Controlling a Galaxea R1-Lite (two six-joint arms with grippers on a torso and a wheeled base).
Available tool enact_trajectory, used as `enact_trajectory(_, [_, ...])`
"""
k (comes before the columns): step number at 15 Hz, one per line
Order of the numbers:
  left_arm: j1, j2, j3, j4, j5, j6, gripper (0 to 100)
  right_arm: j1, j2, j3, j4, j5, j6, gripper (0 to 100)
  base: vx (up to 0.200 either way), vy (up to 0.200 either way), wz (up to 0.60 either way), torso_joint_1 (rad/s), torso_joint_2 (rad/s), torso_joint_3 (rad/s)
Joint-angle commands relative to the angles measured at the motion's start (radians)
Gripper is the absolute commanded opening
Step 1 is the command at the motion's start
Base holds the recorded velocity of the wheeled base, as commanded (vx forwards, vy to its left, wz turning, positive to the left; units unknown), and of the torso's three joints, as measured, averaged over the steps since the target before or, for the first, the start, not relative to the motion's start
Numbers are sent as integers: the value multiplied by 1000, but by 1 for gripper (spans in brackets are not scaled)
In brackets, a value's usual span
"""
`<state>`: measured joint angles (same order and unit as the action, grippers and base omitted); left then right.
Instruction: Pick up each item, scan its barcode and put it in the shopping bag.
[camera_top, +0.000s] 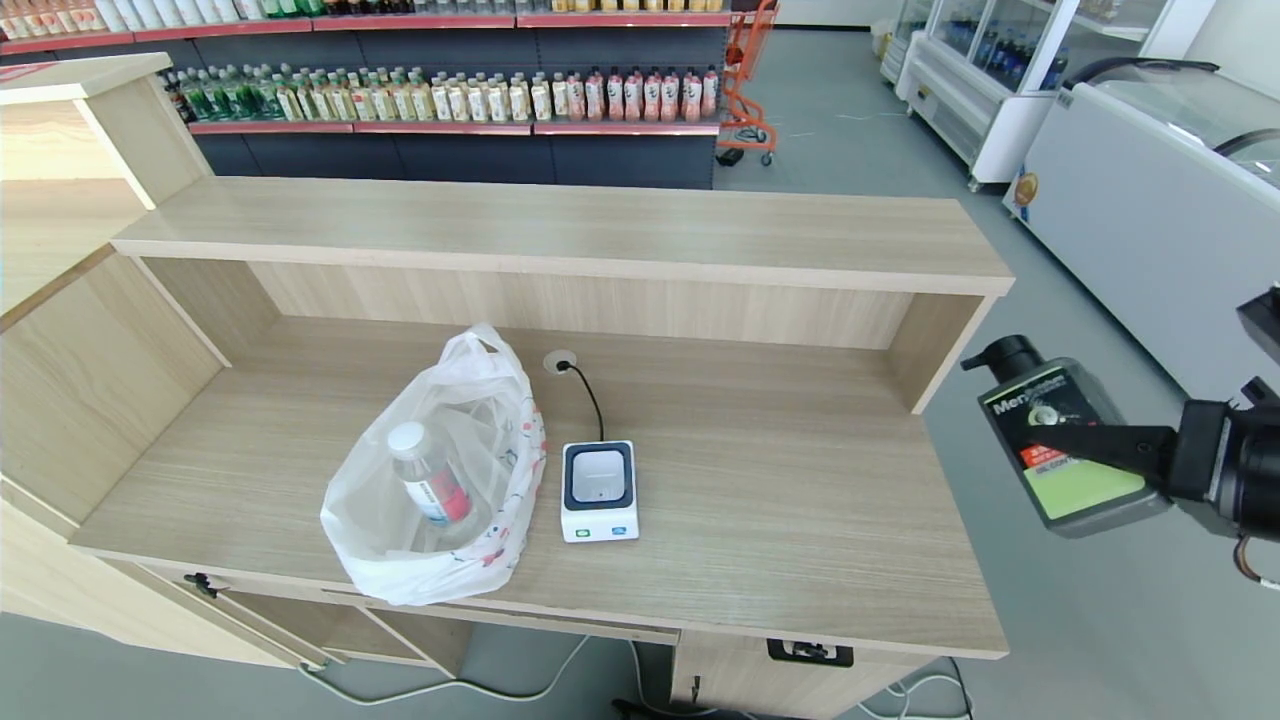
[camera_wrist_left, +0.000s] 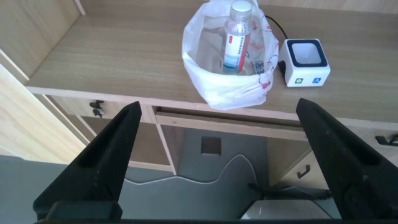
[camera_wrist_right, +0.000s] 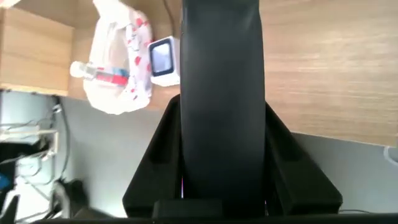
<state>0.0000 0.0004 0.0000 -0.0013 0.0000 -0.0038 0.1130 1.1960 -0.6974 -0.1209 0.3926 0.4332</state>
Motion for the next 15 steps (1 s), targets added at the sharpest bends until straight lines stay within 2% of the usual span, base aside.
enact_trajectory(1, [0,0,0,0,0,-1,100,20,71,12,-17,69,22,0,0,0,0,0,0,0])
enact_trajectory(5, [0,1,0,0,0,-1,100,123,162,3,-238,85,157,0,0,0,0,0,0,0])
enact_trajectory(11, [0,1,0,0,0,-1,100,185,201,21,-252,86,153,0,0,0,0,0,0,0])
enact_trajectory(15, [-2,1,0,0,0,-1,100,185,212,27,-252,86,153,0,0,0,0,0,0,0])
